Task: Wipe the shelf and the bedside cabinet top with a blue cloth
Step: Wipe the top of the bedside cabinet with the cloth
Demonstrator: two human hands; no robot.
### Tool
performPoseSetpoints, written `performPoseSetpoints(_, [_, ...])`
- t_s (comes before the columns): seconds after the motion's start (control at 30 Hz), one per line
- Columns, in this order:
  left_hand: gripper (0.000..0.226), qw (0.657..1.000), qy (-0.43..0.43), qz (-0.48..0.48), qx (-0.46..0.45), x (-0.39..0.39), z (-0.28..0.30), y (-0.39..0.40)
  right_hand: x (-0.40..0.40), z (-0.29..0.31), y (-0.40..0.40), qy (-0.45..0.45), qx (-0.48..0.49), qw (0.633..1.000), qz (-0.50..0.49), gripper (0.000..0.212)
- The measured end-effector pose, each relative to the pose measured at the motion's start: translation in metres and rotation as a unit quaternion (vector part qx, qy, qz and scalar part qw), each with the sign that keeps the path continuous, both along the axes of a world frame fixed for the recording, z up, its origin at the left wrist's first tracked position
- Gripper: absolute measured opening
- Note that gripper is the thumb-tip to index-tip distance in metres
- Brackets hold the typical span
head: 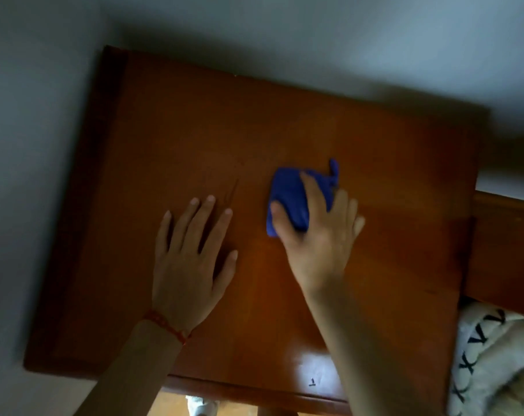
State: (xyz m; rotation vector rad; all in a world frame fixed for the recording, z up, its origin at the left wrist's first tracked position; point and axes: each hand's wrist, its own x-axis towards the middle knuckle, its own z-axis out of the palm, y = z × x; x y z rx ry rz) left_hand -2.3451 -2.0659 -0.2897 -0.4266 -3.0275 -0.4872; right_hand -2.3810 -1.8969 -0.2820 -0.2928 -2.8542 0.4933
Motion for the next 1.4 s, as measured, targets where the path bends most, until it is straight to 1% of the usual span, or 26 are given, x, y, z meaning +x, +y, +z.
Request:
performPoseSetpoints(0.03, [0.05, 1.0, -0.001, 0.007, 0.008, -0.003, 0.001, 0.004, 0.007, 0.0, 0.002, -0.003, 0.011, 1.0, 0.022, 0.053])
performPoseSetpoints(0.1, [0.049, 1.0, -0.006, 0.012, 0.003, -0.013, 0.002, 0.012, -0.017, -0.001, 0.012, 0.0, 0.037, 0.997, 0.061, 0.052])
performPoseSetpoints(0.17, [0.051, 1.0, -0.017, 0.014, -0.02, -0.023, 0.0, 0.019, -0.062, -0.001, 0.017, 0.001, 0.05, 0.998, 0.047, 0.054])
performPoseSetpoints(0.23, [0.051, 0.999, -0.027, 0.02, -0.036, -0.03, -0.001, 0.021, -0.099, 0.0, 0.02, 0.002, 0.033, 0.999, 0.003, 0.057])
performPoseSetpoints(0.3, [0.051, 0.999, -0.029, 0.018, -0.04, -0.033, -0.002, 0.02, -0.101, 0.0, 0.019, -0.006, 0.01, 1.0, -0.018, 0.058])
performPoseSetpoints(0.37, [0.051, 0.999, -0.031, 0.018, -0.039, -0.032, -0.001, 0.018, -0.077, 0.001, 0.019, -0.015, -0.004, 1.0, -0.002, 0.057])
performPoseSetpoints(0.43, [0.051, 0.998, -0.04, 0.018, -0.038, -0.031, -0.001, 0.018, -0.062, 0.002, 0.022, -0.012, 0.015, 1.0, 0.024, 0.055])
performPoseSetpoints(0.5, [0.051, 0.998, -0.048, 0.016, -0.04, -0.032, 0.0, 0.017, -0.085, 0.003, 0.025, -0.01, 0.022, 0.999, 0.035, 0.057])
performPoseSetpoints(0.57, [0.05, 0.998, -0.043, 0.016, -0.041, -0.032, -0.002, 0.017, -0.116, 0.006, 0.023, -0.034, -0.003, 0.999, 0.02, 0.06])
performPoseSetpoints(0.63, [0.049, 0.998, -0.04, 0.02, -0.038, -0.032, -0.002, 0.017, -0.13, 0.005, 0.019, -0.043, -0.023, 0.999, -0.008, 0.06])
performPoseSetpoints(0.7, [0.048, 0.998, -0.037, 0.025, -0.036, -0.032, -0.001, 0.019, -0.129, 0.002, 0.01, -0.039, -0.025, 0.999, -0.014, 0.057])
performPoseSetpoints(0.73, [0.048, 0.998, -0.033, 0.024, -0.037, -0.032, 0.0, 0.019, -0.129, 0.0, 0.005, -0.041, -0.027, 0.999, 0.001, 0.057])
performPoseSetpoints(0.87, [0.049, 0.998, -0.032, 0.025, -0.037, -0.031, -0.001, 0.018, -0.135, 0.0, 0.003, -0.051, 0.007, 0.994, 0.1, 0.059])
performPoseSetpoints(0.93, [0.049, 0.999, -0.034, 0.024, -0.035, -0.031, -0.001, 0.018, -0.128, 0.003, 0.018, -0.05, 0.022, 0.995, 0.089, 0.061])
performPoseSetpoints(1.03, [0.048, 0.998, -0.034, 0.025, -0.036, -0.032, -0.002, 0.017, -0.112, 0.007, 0.022, -0.04, 0.01, 0.999, 0.006, 0.06])
performPoseSetpoints(1.07, [0.049, 0.998, -0.036, 0.027, -0.038, -0.031, -0.002, 0.018, -0.114, 0.007, 0.013, -0.045, -0.001, 0.999, 0.002, 0.059])
performPoseSetpoints(1.13, [0.049, 0.998, -0.04, 0.027, -0.038, -0.031, -0.002, 0.018, -0.127, 0.003, -0.012, -0.048, -0.014, 0.997, 0.059, 0.056])
performPoseSetpoints(1.2, [0.049, 0.998, -0.038, 0.026, -0.032, -0.03, -0.002, 0.017, -0.142, 0.001, -0.028, -0.04, -0.007, 0.993, 0.107, 0.056])
performPoseSetpoints(1.23, [0.049, 0.999, -0.036, 0.026, -0.027, -0.03, -0.001, 0.016, -0.145, 0.001, -0.03, -0.038, -0.006, 0.993, 0.111, 0.055])
performPoseSetpoints(1.3, [0.049, 0.999, -0.03, 0.035, -0.017, -0.028, 0.001, 0.01, -0.135, 0.0, -0.025, -0.046, -0.012, 0.995, 0.088, 0.055])
performPoseSetpoints(1.4, [0.05, 0.998, -0.023, 0.057, -0.013, -0.017, 0.004, -0.007, -0.079, 0.004, -0.019, -0.048, -0.003, 0.996, 0.074, 0.055])
